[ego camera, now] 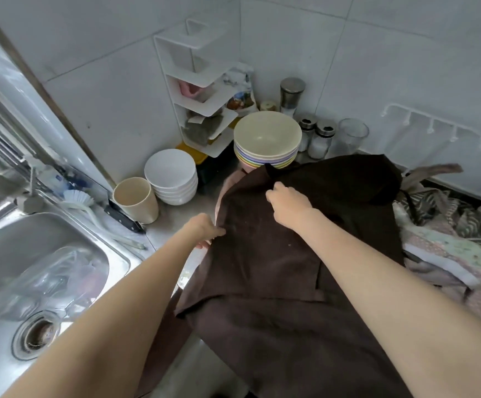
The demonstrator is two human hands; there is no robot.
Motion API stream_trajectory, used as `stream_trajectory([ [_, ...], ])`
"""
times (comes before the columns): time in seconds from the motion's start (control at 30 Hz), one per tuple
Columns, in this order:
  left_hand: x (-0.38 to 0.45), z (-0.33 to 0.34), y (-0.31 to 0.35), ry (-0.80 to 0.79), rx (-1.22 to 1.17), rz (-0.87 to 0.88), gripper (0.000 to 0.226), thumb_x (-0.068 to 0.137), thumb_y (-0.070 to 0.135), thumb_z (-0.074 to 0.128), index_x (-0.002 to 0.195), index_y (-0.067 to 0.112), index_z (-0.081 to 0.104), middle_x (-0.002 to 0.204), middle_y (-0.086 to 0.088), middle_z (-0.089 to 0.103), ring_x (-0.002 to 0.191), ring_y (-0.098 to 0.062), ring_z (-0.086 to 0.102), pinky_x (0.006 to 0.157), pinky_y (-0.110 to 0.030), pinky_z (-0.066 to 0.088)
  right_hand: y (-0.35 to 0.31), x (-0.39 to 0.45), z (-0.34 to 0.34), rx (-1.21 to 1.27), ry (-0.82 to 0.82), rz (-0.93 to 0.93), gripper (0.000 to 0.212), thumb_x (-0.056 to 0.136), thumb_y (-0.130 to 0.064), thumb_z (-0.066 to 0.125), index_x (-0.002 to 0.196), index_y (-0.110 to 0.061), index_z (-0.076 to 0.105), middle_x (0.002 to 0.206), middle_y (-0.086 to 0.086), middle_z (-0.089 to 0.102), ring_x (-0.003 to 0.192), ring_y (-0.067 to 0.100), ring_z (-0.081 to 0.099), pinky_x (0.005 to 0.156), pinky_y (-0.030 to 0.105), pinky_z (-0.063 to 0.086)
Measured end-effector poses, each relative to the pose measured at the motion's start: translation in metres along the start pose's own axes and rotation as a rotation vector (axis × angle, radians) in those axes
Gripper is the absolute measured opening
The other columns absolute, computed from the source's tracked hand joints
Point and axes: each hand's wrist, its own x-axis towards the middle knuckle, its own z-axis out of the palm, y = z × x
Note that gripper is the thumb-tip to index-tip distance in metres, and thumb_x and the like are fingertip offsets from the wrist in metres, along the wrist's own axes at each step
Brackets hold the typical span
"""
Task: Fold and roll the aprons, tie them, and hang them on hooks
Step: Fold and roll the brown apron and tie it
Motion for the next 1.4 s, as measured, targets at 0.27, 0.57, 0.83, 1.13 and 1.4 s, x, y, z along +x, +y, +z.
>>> stream_trajectory([
  [0.27, 0.001, 0.018, 0.015, 0.181, 0.519, 0.138, 0.033, 0.093, 0.018, 0.052, 0.124, 0.005, 0.051, 0.117, -0.010, 0.059, 0.106, -0.027, 0.058, 0.074, -0.030, 0.042, -0.034, 0.054, 0.009, -0.333, -0.049, -0.281, 0.075, 0.089, 0.005, 0.047, 0.151, -0.015, 0.010, 0.159, 0.003, -0.001, 0.126, 0.032, 0.046, 0.090, 0.037, 0.046],
  [0.57, -0.005, -0.029, -0.005, -0.270, 0.385, 0.188, 0.011, 0.085, 0.012, 0.062, 0.076, 0.008, 0.058, 0.069, 0.002, 0.059, 0.062, -0.006, 0.057, 0.059, -0.012, 0.046, -0.049, 0.055, -0.021, -0.364, 0.053, -0.353, 0.034, 0.093, 0.003, 0.041, 0.124, -0.005, 0.053, 0.124, 0.016, 0.056, 0.109, 0.032, 0.057, 0.082, 0.037, 0.047],
  [0.83, -0.065, -0.046, 0.022, -0.182, 0.560, 0.375, 0.022, 0.092, 0.028, 0.055, 0.106, 0.011, 0.058, 0.089, -0.004, 0.058, 0.081, -0.018, 0.053, 0.067, -0.023, 0.047, -0.017, -0.006, -0.102, -0.091, -0.184, -0.094, 0.035, 0.087, -0.006, 0.052, 0.121, -0.002, 0.047, 0.104, 0.020, 0.059, 0.086, 0.033, 0.064, 0.071, 0.039, 0.053],
  [1.13, -0.195, -0.080, 0.105, 0.292, 0.668, 0.773, 0.028, 0.089, 0.024, 0.056, 0.105, 0.000, 0.060, 0.090, -0.012, 0.058, 0.097, -0.030, 0.057, 0.071, -0.027, 0.037, -0.002, -0.141, -0.151, -0.394, 0.354, 0.158, 0.026, 0.090, -0.001, 0.049, 0.114, 0.002, 0.058, 0.118, 0.016, 0.052, 0.104, 0.036, 0.058, 0.074, 0.036, 0.045],
  [1.4, -0.277, -0.105, 0.180, 0.984, 0.641, 0.811, 0.024, 0.091, 0.001, 0.048, 0.114, 0.007, 0.049, 0.094, -0.011, 0.057, 0.091, -0.032, 0.056, 0.066, -0.030, 0.034, 0.043, -0.208, -0.209, 0.478, 0.327, 0.469, 0.016, 0.085, -0.005, 0.065, 0.089, -0.004, 0.050, 0.057, 0.007, 0.067, 0.051, 0.015, 0.065, 0.049, 0.025, 0.046],
])
